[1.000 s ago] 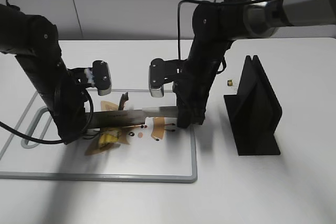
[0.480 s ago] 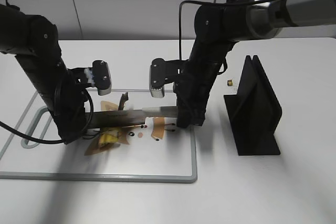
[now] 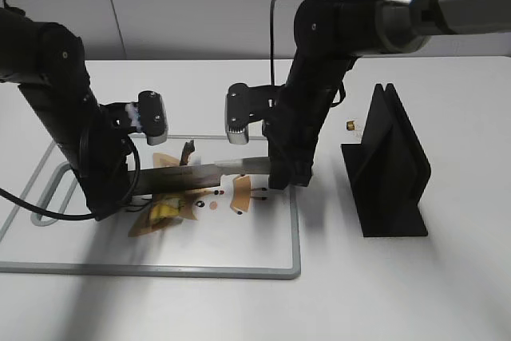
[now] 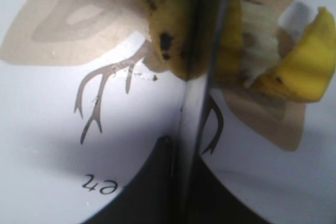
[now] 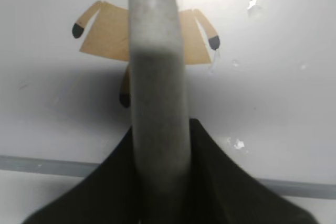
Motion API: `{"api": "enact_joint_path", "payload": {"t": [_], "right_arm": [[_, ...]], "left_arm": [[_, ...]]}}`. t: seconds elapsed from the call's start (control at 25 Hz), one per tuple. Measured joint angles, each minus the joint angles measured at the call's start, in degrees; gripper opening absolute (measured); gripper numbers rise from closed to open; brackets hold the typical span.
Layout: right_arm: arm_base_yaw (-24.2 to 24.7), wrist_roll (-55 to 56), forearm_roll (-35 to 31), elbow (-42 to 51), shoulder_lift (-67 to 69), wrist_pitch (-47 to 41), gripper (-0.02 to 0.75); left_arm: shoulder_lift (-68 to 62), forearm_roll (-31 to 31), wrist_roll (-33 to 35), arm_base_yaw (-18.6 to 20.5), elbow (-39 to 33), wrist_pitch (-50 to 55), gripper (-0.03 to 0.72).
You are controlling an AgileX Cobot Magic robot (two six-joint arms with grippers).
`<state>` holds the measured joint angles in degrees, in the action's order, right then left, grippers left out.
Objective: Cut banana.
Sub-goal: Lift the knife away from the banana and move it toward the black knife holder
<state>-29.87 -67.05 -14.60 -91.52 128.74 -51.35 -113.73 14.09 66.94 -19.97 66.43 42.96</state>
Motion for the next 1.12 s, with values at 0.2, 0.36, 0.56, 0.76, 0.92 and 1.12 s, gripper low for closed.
{"api": "enact_joint_path", "payload": {"t": [0.2, 0.36, 0.56, 0.76, 0.92, 1.12], "right_arm": [[-0.1, 0.1, 0.8, 0.0, -3.2, 0.0, 0.172], [-0.1, 0.1, 0.9, 0.0, -7.6, -0.3, 0.172], [-0.3, 0.2, 0.8, 0.0, -12.7, -1.2, 0.172], [-0.5, 0.1, 0.4, 0.0, -17.4, -2.4, 0.172], [-0.5, 0.1, 0.3, -0.5, -19.7, -3.8, 0.172], [-0.5, -0.1, 0.2, -0.6, -20.3, -4.1, 0.172]], "left_arm": [[3.1, -0.8, -0.4, 0.0, -0.6, -0.3, -0.009], [8.4, -2.3, -0.6, 0.0, -0.6, 0.5, -0.009], [15.2, -3.2, -0.7, 0.0, -0.6, 2.3, -0.009], [21.6, -3.5, -0.7, -0.1, -0.8, 3.7, -0.009], [25.2, -3.4, -0.6, -0.4, -0.8, 4.1, -0.009], [26.0, -3.3, -0.6, -0.4, -1.0, 4.1, -0.009]]}}
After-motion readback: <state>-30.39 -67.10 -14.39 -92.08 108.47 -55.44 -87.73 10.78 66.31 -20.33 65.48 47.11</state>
